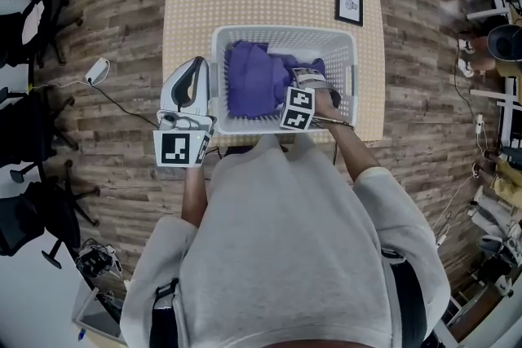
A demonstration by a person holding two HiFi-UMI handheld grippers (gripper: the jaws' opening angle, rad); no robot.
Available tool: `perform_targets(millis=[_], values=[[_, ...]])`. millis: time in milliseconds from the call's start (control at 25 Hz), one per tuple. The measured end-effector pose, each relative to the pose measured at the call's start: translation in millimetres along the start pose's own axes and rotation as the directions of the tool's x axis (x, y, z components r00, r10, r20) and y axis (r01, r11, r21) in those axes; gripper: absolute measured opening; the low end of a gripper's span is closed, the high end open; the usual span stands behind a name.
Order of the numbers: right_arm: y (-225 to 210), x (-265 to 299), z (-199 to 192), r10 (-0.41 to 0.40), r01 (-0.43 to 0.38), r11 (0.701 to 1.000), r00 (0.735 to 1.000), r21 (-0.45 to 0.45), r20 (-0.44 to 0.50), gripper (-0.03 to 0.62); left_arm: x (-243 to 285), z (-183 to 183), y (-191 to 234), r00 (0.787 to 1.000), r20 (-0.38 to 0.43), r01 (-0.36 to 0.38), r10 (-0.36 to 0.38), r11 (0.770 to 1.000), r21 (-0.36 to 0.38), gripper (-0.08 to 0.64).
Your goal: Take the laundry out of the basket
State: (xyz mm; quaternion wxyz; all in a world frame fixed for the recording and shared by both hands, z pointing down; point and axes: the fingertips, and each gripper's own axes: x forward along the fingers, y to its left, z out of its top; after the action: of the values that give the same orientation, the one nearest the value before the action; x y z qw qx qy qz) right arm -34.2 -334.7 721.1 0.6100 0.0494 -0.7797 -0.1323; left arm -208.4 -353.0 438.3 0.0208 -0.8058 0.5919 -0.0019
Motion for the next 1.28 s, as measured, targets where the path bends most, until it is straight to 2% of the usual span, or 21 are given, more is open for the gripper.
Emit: perform_targets(millis=[120,200,280,360,440,520,680,760,840,920,1000,1080,1120,1200,1280], values=[[-17.3,-29.6,2.0,-0.114,0.113,0.994,0.993,0.009,0.016,0.258,-3.9,3.5,-2.2,1.000,0.009,0.007,-0.007,1.000,0.002,0.011],[-30.6,-59.1,5.1,-0.208,0.209,0.978,0.978,-0.016,0.031,0.258,-4.0,7.1,-5.3,1.000,0.016,0.016,-0.016,1.000,0.009,0.011],[-42.8,-94.3,9.7,-0.313,0.315,0.949,0.948,-0.028,0.058,0.258,-3.0,11.5,-8.5,0.999,0.027,0.025,-0.025,1.000,0.016,0.011],[-53.6,-129.0,13.8,-0.413,0.416,0.909,0.908,-0.025,0.075,0.258,-2.8,15.1,-11.2,0.999,0.035,0.034,-0.035,0.999,0.021,0.011],[-63.5,-153.8,14.7,-0.486,0.488,0.873,0.870,-0.005,0.084,0.259,-2.4,17.4,-14.6,0.998,0.043,0.044,-0.045,0.999,0.024,0.011],[-70.9,-166.3,11.8,-0.519,0.518,0.854,0.849,0.039,0.094,0.259,-0.5,19.8,-21.4,0.997,0.051,0.058,-0.059,0.998,0.026,0.011],[-79.4,-177.4,7.1,-0.542,0.520,0.836,0.831,0.175,0.125,0.259,4.4,30.2,-36.2,0.994,0.070,0.081,-0.084,0.996,0.043,0.011],[-81.8,-184.7,6.7,-0.548,0.487,0.820,0.819,0.300,0.169,0.259,3.9,35.1,-39.5,0.993,0.079,0.079,-0.083,0.995,0.052,0.011],[-85.3,-193.3,8.4,-0.550,0.397,0.787,0.798,0.472,0.246,0.259,1.4,38.7,-37.9,0.994,0.087,0.064,-0.069,0.996,0.060,0.011],[-86.1,-202.7,12.1,-0.553,0.227,0.728,0.752,0.647,0.358,0.259,-3.1,41.4,-34.7,0.994,0.093,0.042,-0.048,0.997,0.065,0.011],[-82.8,-212.4,17.0,-0.556,-0.003,0.653,0.677,0.757,0.483,0.258,-7.5,43.8,-34.6,0.995,0.096,0.031,-0.037,0.997,0.067,0.011],[-79.2,-220.3,19.0,-0.569,-0.180,0.587,0.601,0.789,0.561,0.258,-9.9,46.9,-39.0,0.995,0.096,0.030,-0.037,0.997,0.073,0.011],[-77.9,-223.0,18.7,-0.578,-0.227,0.565,0.576,0.793,0.578,0.258,-10.7,48.5,-42.4,0.995,0.097,0.030,-0.038,0.997,0.076,0.011],[-76.1,-226.5,17.6,-0.592,-0.270,0.542,0.549,0.796,0.590,0.255,-12.4,51.1,-50.0,0.994,0.099,0.031,-0.039,0.996,0.083,0.011],[-73.9,-227.5,15.2,-0.596,-0.291,0.532,0.539,0.795,0.596,0.253,-14.6,52.8,-59.4,0.995,0.096,0.032,-0.040,0.995,0.090,0.011]])
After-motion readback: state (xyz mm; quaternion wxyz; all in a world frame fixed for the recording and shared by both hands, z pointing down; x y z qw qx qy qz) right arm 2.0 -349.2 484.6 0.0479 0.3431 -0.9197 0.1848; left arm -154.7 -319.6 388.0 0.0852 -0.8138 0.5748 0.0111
